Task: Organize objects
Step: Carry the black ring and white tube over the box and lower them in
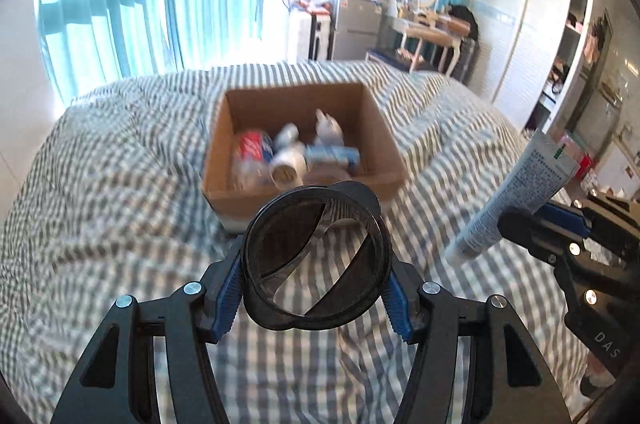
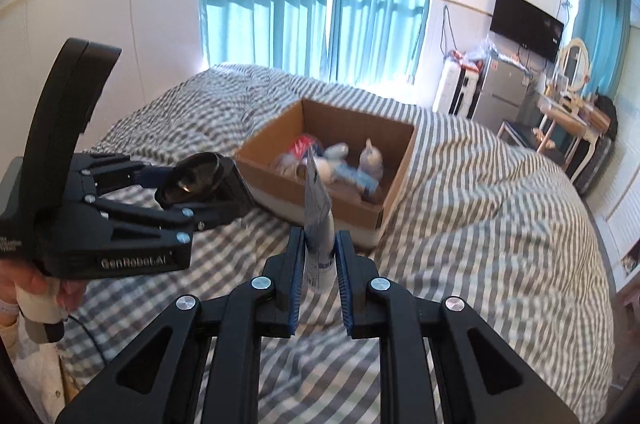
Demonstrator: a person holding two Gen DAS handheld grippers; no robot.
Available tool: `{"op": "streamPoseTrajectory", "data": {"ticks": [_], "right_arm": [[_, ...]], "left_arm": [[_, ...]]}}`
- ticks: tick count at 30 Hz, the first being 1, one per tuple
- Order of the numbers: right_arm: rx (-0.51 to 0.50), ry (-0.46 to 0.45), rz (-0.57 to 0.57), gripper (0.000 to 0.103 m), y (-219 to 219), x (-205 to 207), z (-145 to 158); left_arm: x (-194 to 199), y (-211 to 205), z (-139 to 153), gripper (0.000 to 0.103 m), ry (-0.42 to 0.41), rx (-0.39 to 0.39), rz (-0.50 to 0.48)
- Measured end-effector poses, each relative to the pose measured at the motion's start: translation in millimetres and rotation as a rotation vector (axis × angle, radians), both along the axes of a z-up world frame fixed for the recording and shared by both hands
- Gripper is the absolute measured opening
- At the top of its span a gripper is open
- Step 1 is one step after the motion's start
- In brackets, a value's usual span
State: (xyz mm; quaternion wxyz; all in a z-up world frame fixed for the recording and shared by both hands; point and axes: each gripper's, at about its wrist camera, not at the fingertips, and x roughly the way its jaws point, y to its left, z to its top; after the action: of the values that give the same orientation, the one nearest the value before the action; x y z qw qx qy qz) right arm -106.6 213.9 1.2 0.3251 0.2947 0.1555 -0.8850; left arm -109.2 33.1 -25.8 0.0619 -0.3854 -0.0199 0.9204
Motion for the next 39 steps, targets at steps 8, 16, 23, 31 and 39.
{"op": "streamPoseTrajectory", "data": {"ticks": [8,16,23,31,39], "right_arm": [[-0.011,0.045,0.000,0.015,-32,-56,25],[0.046,-0.032,-0.012,0.015,-67,-131,1],[0.108,-0.122,0.012,0.015,-91,-174,-47],[0.118,-0.199,0.032,0.015,-95,-198,-81],[0.108,-0.232,0.009,0.015,-94,-213,-95]], "left_arm": [[-56,-19,30,0.062,0.072,0.020,0.026],[-125,-21,15,0.062,0.060,-0.014,0.029],[-167,-18,-24,0.062,0.000,-0.040,0.019],[-184,-20,-55,0.062,-0.054,-0.039,0.016],[-195,-21,-70,0.062,-0.071,-0.031,0.008]]}}
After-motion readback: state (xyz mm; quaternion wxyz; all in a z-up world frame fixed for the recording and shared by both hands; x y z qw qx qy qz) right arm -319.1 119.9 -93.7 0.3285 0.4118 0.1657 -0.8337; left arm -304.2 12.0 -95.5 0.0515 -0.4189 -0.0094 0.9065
